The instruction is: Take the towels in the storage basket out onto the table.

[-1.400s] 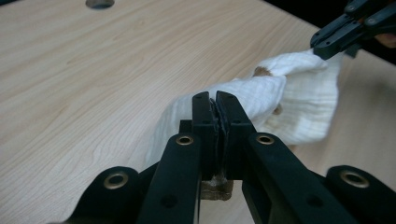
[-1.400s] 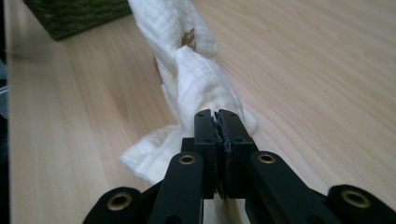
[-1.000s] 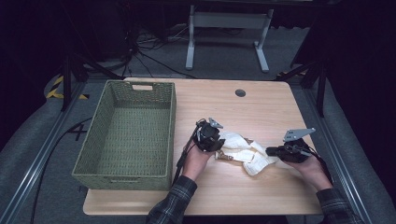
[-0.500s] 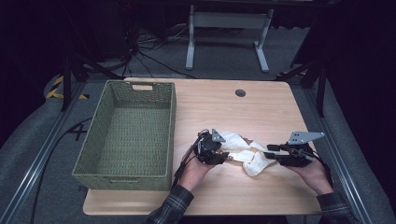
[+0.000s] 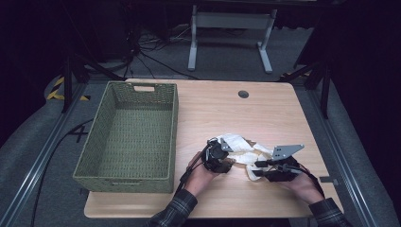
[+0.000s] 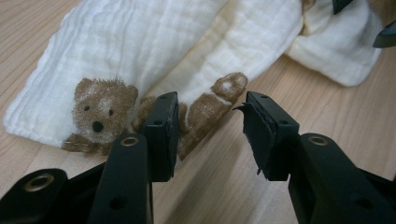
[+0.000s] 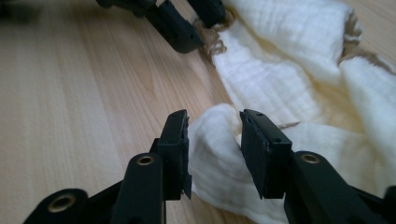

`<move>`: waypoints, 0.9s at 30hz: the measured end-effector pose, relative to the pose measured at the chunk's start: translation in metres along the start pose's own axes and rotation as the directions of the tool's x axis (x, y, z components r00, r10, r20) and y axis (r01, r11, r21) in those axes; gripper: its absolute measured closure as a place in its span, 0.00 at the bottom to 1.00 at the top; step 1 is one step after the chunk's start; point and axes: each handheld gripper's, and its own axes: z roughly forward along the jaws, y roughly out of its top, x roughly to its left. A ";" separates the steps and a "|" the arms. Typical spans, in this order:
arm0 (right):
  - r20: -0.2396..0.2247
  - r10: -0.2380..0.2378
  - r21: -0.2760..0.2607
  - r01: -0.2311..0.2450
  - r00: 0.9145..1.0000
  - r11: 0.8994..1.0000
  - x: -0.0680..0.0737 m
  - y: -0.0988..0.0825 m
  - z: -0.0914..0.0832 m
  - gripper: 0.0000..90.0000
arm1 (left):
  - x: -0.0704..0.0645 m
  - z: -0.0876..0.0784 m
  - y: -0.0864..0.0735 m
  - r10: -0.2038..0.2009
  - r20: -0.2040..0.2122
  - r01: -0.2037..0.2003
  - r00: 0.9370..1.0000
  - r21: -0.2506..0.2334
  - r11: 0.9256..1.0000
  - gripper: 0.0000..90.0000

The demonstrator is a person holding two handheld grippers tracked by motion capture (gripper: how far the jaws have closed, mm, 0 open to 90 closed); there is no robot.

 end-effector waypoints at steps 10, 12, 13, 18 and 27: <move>-0.021 -0.007 0.075 0.009 1.000 0.997 -0.003 -0.006 0.012 0.97 | 0.008 -0.002 0.000 -0.038 0.005 0.038 0.999 0.001 0.999 0.97; -0.029 -0.001 0.064 0.003 1.000 0.998 -0.004 -0.006 0.009 0.98 | 0.007 -0.004 0.000 -0.044 0.010 0.044 0.999 -0.006 0.999 0.97; -0.027 -0.002 0.056 0.004 1.000 0.998 -0.004 -0.006 0.006 0.98 | 0.006 -0.011 0.002 -0.049 0.020 0.049 0.999 -0.022 0.999 0.97; -0.027 0.016 -0.003 -0.017 0.999 1.000 -0.009 -0.009 -0.013 0.98 | 0.005 -0.034 0.005 -0.073 0.044 0.076 0.996 -0.066 0.995 0.97; 0.042 0.083 -0.082 -0.079 0.996 0.994 -0.028 -0.025 -0.054 0.98 | 0.011 -0.069 0.007 -0.124 0.018 0.125 0.992 -0.174 0.977 0.97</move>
